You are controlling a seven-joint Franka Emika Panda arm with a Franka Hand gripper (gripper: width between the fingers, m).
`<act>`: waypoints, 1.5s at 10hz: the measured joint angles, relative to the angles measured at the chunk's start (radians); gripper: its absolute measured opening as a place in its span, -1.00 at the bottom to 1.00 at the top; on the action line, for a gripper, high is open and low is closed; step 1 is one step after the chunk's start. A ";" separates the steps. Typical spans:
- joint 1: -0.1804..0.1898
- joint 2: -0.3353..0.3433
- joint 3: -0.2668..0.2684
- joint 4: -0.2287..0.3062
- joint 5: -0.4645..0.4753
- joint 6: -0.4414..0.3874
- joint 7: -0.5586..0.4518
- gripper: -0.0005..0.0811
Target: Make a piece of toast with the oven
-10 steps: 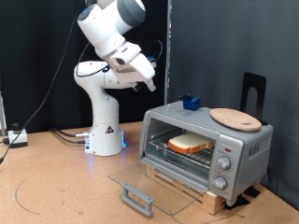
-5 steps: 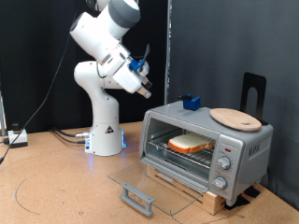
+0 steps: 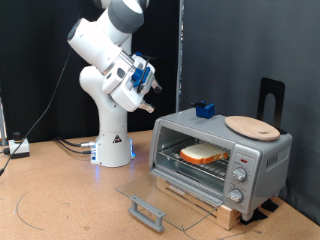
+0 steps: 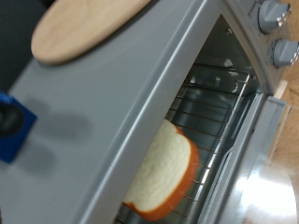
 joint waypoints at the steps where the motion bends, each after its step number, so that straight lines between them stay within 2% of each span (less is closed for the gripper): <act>1: -0.015 0.045 -0.021 0.026 0.009 -0.038 0.085 0.99; 2: -0.031 0.093 -0.044 0.051 0.006 -0.087 0.166 0.99; 3: -0.049 0.143 -0.062 0.080 -0.035 -0.135 0.228 0.99; 5: -0.073 0.209 -0.061 0.115 -0.109 -0.105 0.230 0.99; 6: -0.073 0.209 -0.061 0.113 -0.103 -0.110 0.230 0.99; 7: -0.073 0.218 -0.072 0.119 -0.106 -0.180 0.229 0.99; 8: -0.075 0.241 -0.088 0.128 -0.105 -0.216 0.229 0.99; 9: -0.081 0.278 -0.096 0.134 -0.105 -0.204 0.232 0.99; 12: -0.097 0.388 -0.098 0.156 -0.128 -0.083 0.239 0.99; 15: -0.108 0.498 -0.102 0.210 -0.144 -0.008 0.222 0.99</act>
